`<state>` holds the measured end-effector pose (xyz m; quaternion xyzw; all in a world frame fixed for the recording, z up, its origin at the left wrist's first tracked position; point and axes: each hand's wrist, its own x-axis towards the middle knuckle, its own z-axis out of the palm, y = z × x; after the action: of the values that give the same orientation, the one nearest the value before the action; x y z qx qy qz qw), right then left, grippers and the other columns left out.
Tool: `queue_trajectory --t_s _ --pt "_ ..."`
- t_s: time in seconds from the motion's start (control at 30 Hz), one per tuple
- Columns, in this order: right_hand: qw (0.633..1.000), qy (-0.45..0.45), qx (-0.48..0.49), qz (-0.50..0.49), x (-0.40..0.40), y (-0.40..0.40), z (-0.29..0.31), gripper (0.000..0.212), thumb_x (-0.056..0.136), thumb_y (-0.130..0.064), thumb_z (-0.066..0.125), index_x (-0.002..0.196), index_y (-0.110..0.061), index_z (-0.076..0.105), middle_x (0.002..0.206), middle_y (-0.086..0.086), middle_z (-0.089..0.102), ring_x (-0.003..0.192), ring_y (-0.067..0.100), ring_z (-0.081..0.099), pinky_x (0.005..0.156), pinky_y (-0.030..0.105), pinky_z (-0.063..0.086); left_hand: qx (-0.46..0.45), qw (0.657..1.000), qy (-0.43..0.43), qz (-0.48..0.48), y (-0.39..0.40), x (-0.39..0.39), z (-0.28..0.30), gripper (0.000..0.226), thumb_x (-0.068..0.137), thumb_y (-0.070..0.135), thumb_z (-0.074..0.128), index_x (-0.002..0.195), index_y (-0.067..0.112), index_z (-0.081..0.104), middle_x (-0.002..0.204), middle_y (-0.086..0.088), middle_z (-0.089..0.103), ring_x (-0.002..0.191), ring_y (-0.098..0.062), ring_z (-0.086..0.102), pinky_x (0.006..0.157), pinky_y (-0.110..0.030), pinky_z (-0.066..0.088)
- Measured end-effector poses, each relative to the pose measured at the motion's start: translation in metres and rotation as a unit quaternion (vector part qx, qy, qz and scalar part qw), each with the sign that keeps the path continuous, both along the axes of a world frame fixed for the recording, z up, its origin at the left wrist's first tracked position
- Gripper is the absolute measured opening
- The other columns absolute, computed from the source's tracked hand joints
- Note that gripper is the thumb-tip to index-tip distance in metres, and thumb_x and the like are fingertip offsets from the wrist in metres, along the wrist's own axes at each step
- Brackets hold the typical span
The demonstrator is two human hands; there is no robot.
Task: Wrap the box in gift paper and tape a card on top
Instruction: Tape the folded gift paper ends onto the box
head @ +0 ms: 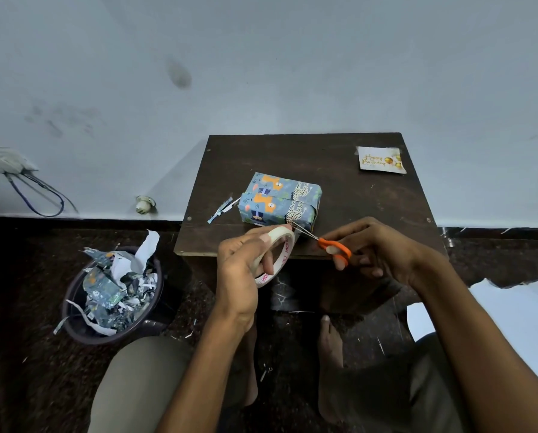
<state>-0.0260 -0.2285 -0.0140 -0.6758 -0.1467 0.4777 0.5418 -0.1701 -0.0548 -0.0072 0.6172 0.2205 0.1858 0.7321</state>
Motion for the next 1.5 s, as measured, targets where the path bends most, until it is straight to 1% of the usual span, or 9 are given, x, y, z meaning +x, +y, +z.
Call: queue_trajectory --t_s 0.13,0.27,0.4,0.57,0.67,0.83,1.0,1.17,1.5 --pt "1.0 -0.01 -0.012 0.002 0.002 0.005 0.001 0.022 0.086 -0.004 0.064 0.102 -0.002 0.079 0.074 0.022 0.06 0.043 0.009 0.029 0.034 0.015 0.023 -0.024 0.999 0.035 0.014 0.002 0.001 0.002 0.075 0.082 0.055 0.061 0.06 -0.016 0.056 0.054 -0.024 0.045 0.09 -0.056 0.062 0.106 -0.061 0.046" --pt "1.0 -0.018 -0.015 0.006 0.004 0.006 -0.001 0.023 0.085 -0.004 0.064 0.102 -0.002 0.079 0.073 0.022 0.06 0.043 0.008 0.029 0.033 0.015 0.023 -0.048 0.996 0.069 0.026 0.002 0.003 0.006 0.059 0.095 0.021 0.061 0.039 0.01 0.048 0.084 -0.05 0.055 0.094 -0.038 0.075 0.101 -0.06 0.052" --pt "1.0 -0.022 -0.014 0.015 0.006 0.006 -0.002 0.026 0.079 -0.011 0.071 0.103 -0.005 0.08 0.072 0.023 0.061 0.041 0.007 0.03 0.033 0.016 0.024 -0.093 0.991 0.098 0.02 0.006 0.003 0.003 0.041 0.094 0.007 0.051 0.053 0.002 0.051 0.09 -0.029 0.072 0.075 -0.03 0.074 0.067 -0.037 0.059" --pt "0.999 -0.037 -0.02 0.018 0.006 0.007 -0.003 0.035 0.067 -0.018 0.073 0.098 -0.004 0.081 0.071 0.023 0.06 0.04 0.008 0.029 0.035 0.016 0.022 -0.019 0.981 0.189 0.05 0.004 0.003 0.0 0.036 0.101 0.033 0.054 0.076 0.006 0.054 0.059 -0.012 0.061 0.034 -0.014 0.038 0.035 -0.019 0.026" --pt "0.999 -0.037 -0.019 0.022 0.006 0.009 -0.005 0.026 0.073 -0.012 0.075 0.097 -0.005 0.081 0.069 0.022 0.061 0.039 0.008 0.03 0.034 0.016 0.022 0.058 0.971 0.227 0.058 0.003 0.008 -0.004 0.03 0.101 0.044 0.055 0.095 0.015 0.056 0.053 -0.007 0.06 0.031 -0.014 0.04 0.034 -0.021 0.03" --pt "0.999 -0.038 -0.023 0.021 0.008 0.01 -0.006 0.021 0.079 -0.008 0.073 0.098 -0.005 0.081 0.068 0.021 0.062 0.037 0.007 0.031 0.034 0.016 0.023 0.124 0.965 0.229 0.029 0.007 0.01 -0.006 0.012 0.098 0.02 0.053 0.094 0.027 0.063 0.091 -0.006 0.068 0.047 -0.015 0.053 0.044 -0.023 0.037" --pt "0.999 -0.041 -0.022 0.019 0.009 0.011 -0.007 0.032 0.068 -0.019 0.073 0.096 -0.007 0.081 0.068 0.021 0.062 0.036 0.008 0.03 0.034 0.016 0.023 0.075 0.973 0.215 -0.039 0.008 0.011 0.002 0.02 0.1 0.022 0.056 0.09 0.012 0.069 0.099 -0.013 0.072 0.039 -0.019 0.051 0.036 -0.015 0.03" --pt "0.998 -0.046 -0.022 0.021 0.007 0.011 -0.006 0.02 0.085 -0.007 0.068 0.101 -0.006 0.08 0.068 0.02 0.062 0.036 0.007 0.034 0.033 0.017 0.023 0.056 0.967 0.22 -0.113 0.007 0.014 0.005 0.027 0.103 0.012 0.048 0.098 0.01 0.075 0.101 -0.012 0.076 0.039 -0.021 0.055 0.034 -0.017 0.024" --pt "0.997 -0.073 -0.001 -0.007 0.006 0.012 -0.003 0.021 0.084 0.007 0.068 0.098 -0.002 0.08 0.061 0.019 0.063 0.034 0.011 0.046 0.03 0.016 0.027 0.034 0.969 0.224 -0.102 0.009 0.015 0.005 0.031 0.1 0.003 0.044 0.1 0.003 0.075 0.1 -0.003 0.078 0.034 -0.014 0.042 0.034 -0.016 0.024"
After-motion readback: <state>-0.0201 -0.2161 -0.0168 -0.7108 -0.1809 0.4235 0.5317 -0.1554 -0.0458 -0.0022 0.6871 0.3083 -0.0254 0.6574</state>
